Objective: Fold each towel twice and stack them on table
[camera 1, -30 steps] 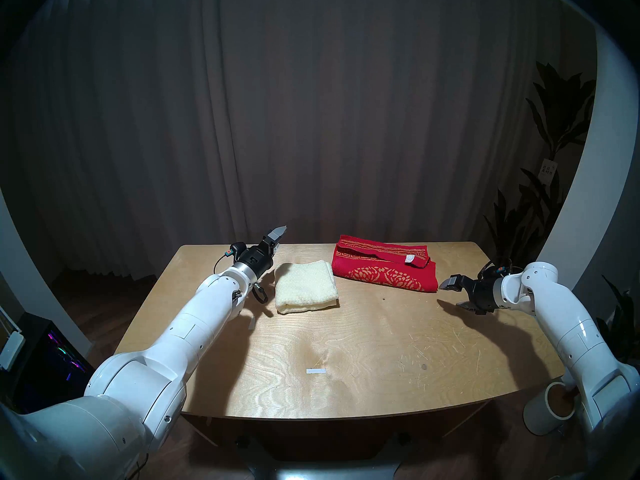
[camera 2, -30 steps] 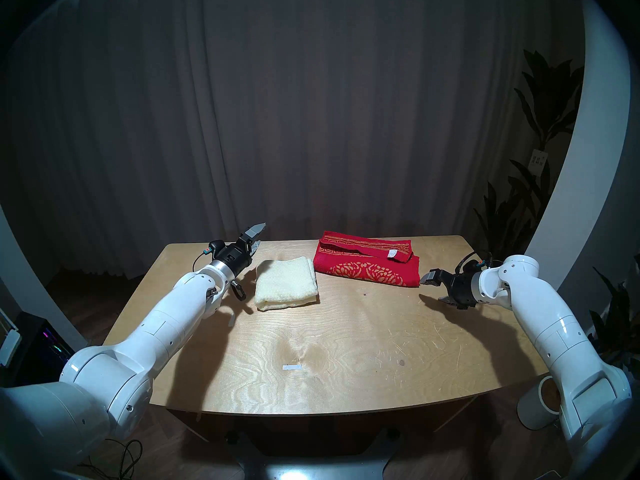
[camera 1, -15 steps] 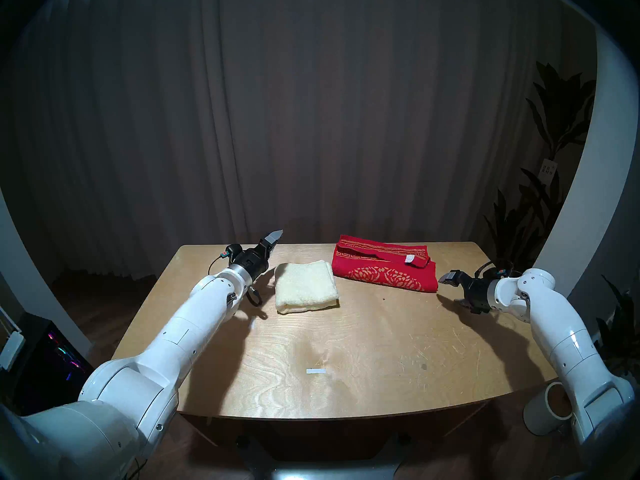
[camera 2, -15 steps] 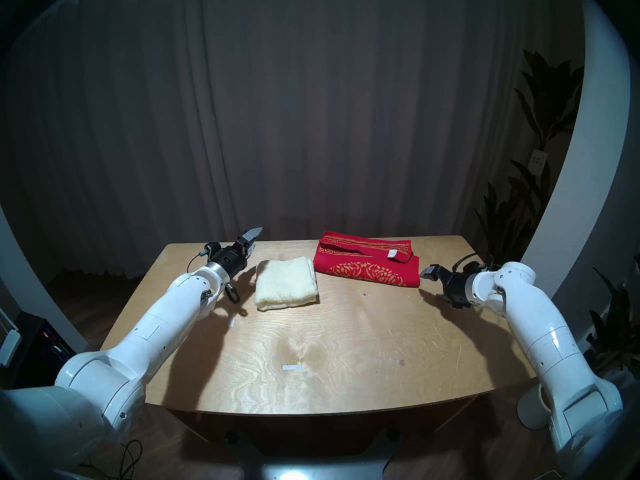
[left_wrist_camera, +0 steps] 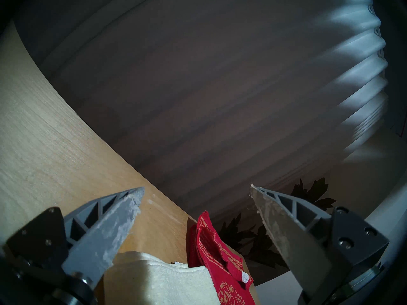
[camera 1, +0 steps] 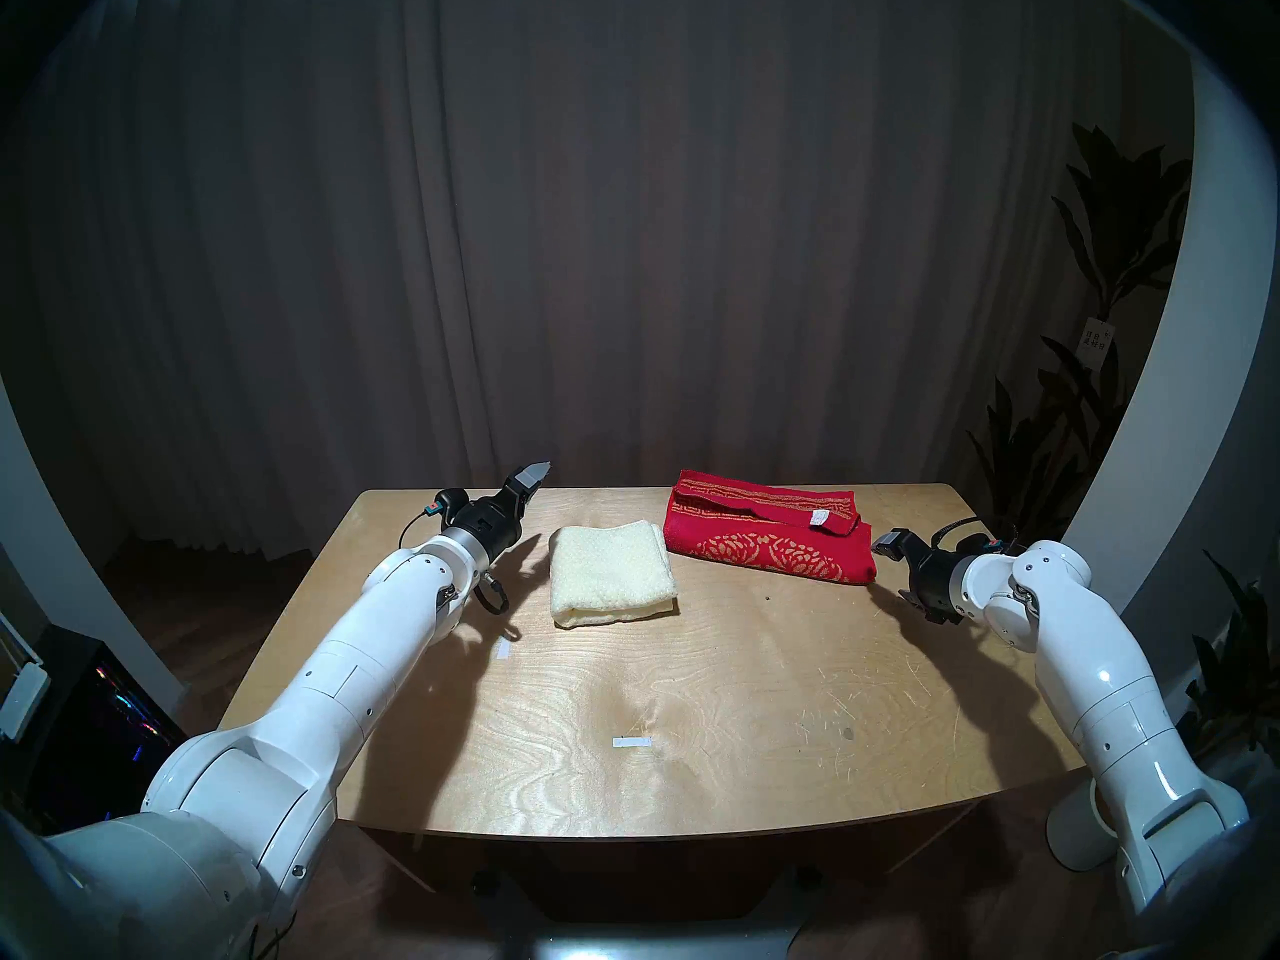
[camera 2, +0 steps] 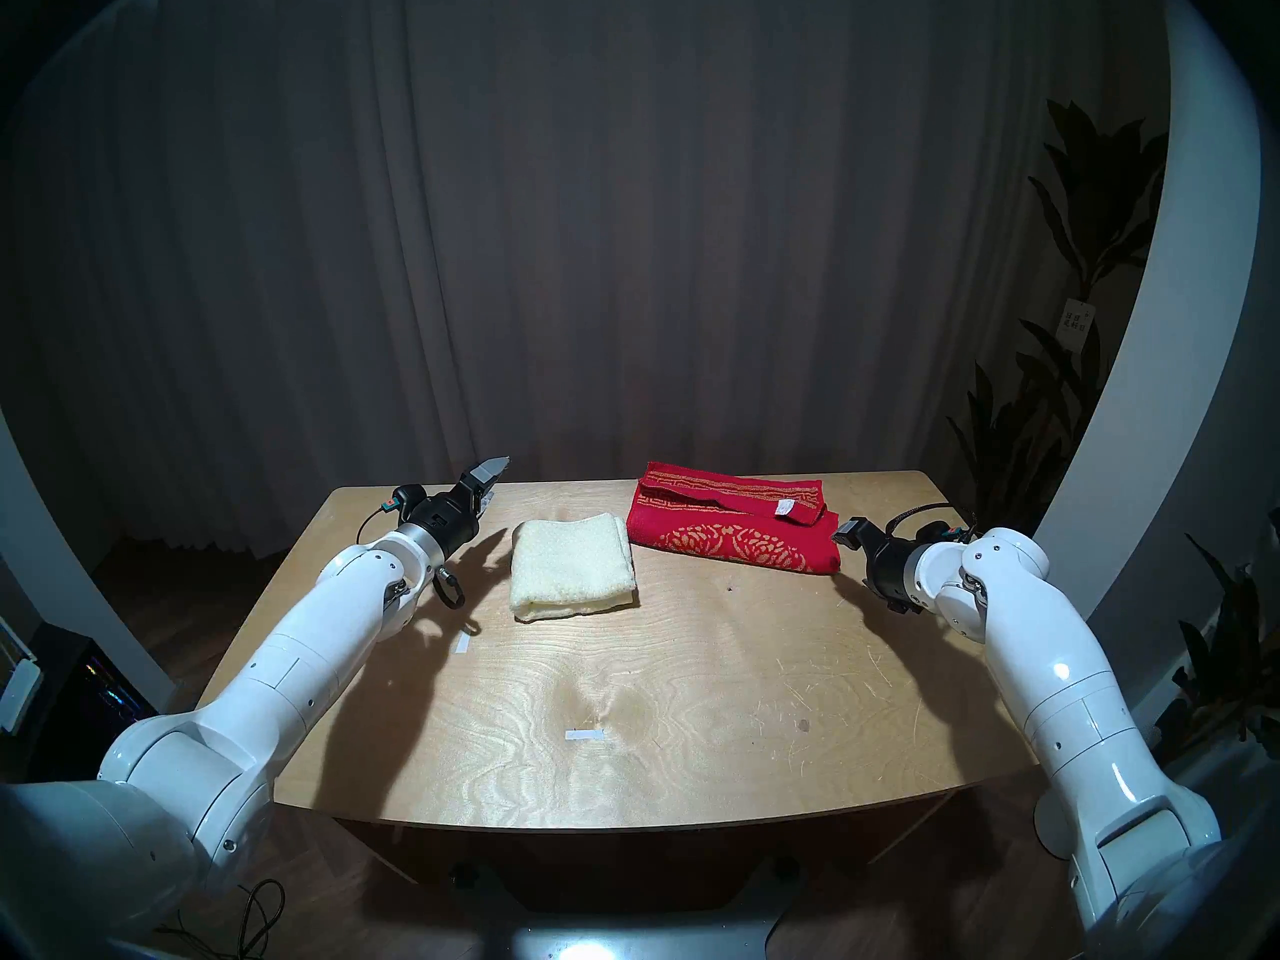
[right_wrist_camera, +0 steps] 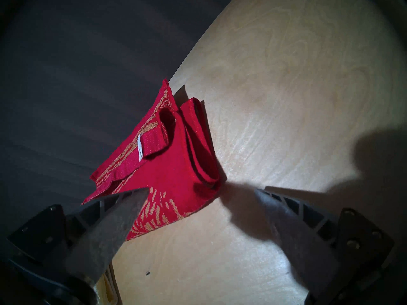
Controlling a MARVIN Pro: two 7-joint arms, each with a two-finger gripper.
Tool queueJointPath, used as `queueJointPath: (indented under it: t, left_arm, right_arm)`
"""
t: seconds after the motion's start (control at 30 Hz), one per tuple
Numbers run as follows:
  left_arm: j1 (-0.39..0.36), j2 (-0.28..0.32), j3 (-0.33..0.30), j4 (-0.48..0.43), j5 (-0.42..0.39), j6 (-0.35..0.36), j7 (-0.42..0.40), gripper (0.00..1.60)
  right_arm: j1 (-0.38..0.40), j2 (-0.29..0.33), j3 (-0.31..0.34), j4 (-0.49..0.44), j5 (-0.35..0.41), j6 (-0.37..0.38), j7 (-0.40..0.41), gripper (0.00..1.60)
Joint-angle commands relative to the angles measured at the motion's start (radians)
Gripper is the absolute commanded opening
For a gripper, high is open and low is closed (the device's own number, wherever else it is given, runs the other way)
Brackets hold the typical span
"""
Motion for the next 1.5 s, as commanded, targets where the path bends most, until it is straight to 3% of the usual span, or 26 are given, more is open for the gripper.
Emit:
queueJointPath:
  t: [0.0, 0.57, 0.73, 0.83, 1.13, 1.47]
  left_arm:
    - [0.024, 0.031, -0.019, -0.081, -0.013, 0.009, 0.030, 1.60]
    - [0.145, 0.087, -0.065, -0.300, -0.063, 0.041, 0.203, 1.60]
    - [0.179, 0.094, -0.083, -0.366, -0.084, 0.047, 0.278, 1.60]
    - [0.192, 0.094, -0.089, -0.397, -0.092, 0.048, 0.325, 1.60]
    - [0.249, 0.097, -0.107, -0.519, -0.115, 0.034, 0.482, 1.60]
    - [0.290, 0.092, -0.112, -0.645, -0.127, 0.004, 0.658, 1.60]
  right_arm:
    - [-0.007, -0.056, 0.018, -0.075, 0.002, -0.101, -0.093, 1.60]
    - [-0.004, -0.171, 0.004, -0.183, -0.041, -0.375, -0.417, 1.60]
    - [-0.002, -0.198, -0.003, -0.193, -0.070, -0.447, -0.476, 1.60]
    - [-0.004, -0.209, -0.010, -0.187, -0.088, -0.481, -0.468, 1.60]
    - [-0.033, -0.207, -0.014, -0.186, -0.113, -0.520, -0.324, 1.60]
    - [-0.018, -0.216, -0.018, -0.080, -0.109, -0.511, -0.183, 1.60]
